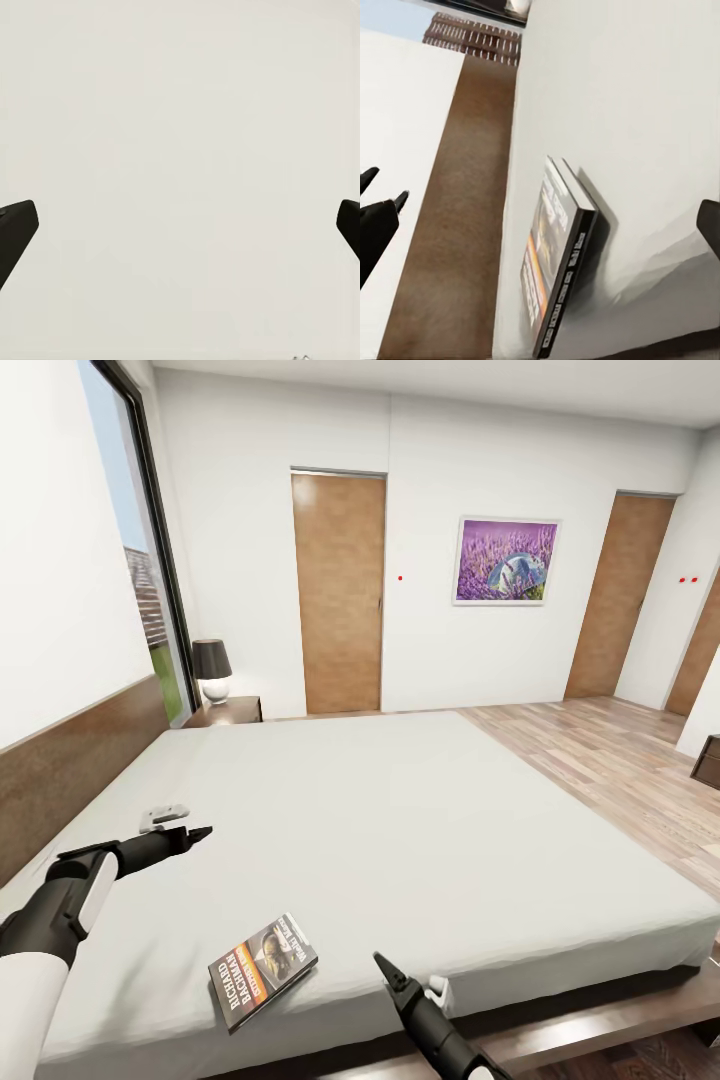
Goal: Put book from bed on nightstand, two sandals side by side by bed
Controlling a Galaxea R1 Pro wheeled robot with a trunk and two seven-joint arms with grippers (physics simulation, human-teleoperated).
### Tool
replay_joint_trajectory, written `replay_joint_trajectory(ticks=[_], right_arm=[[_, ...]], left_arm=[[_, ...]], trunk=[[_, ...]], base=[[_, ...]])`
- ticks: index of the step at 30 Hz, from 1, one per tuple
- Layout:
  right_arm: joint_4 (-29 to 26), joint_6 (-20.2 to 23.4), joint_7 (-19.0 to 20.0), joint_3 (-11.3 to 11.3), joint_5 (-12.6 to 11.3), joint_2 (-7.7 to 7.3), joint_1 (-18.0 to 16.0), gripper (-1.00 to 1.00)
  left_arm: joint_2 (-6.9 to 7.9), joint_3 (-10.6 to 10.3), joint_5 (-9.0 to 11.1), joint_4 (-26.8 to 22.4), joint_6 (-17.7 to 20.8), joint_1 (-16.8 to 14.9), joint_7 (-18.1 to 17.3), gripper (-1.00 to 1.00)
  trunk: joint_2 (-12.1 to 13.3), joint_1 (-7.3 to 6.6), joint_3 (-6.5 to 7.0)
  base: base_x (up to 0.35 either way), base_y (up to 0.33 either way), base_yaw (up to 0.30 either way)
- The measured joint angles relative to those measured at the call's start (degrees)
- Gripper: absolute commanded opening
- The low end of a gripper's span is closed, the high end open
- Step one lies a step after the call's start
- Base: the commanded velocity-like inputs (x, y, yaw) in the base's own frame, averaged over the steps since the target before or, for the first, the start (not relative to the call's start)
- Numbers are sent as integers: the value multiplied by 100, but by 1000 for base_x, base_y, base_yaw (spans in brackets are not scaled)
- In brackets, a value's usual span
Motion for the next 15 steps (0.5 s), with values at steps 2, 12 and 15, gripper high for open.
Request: replay_joint_trajectory(ticks=[2,12,15], right_arm=[[17,-10,316,14,11,-2,0,100],[45,-70,629,23,36,-5,5,100],[66,-83,644,19,31,-4,11,100]], left_arm=[[-6,0,-1,0,0,0,2,100],[-53,0,-8,0,-8,0,15,100],[-75,0,-10,0,-8,0,19,100]], trunk=[[0,0,0],[0,0,0],[0,0,0]], base=[[0,0,0],[0,0,0],[0,0,0]])
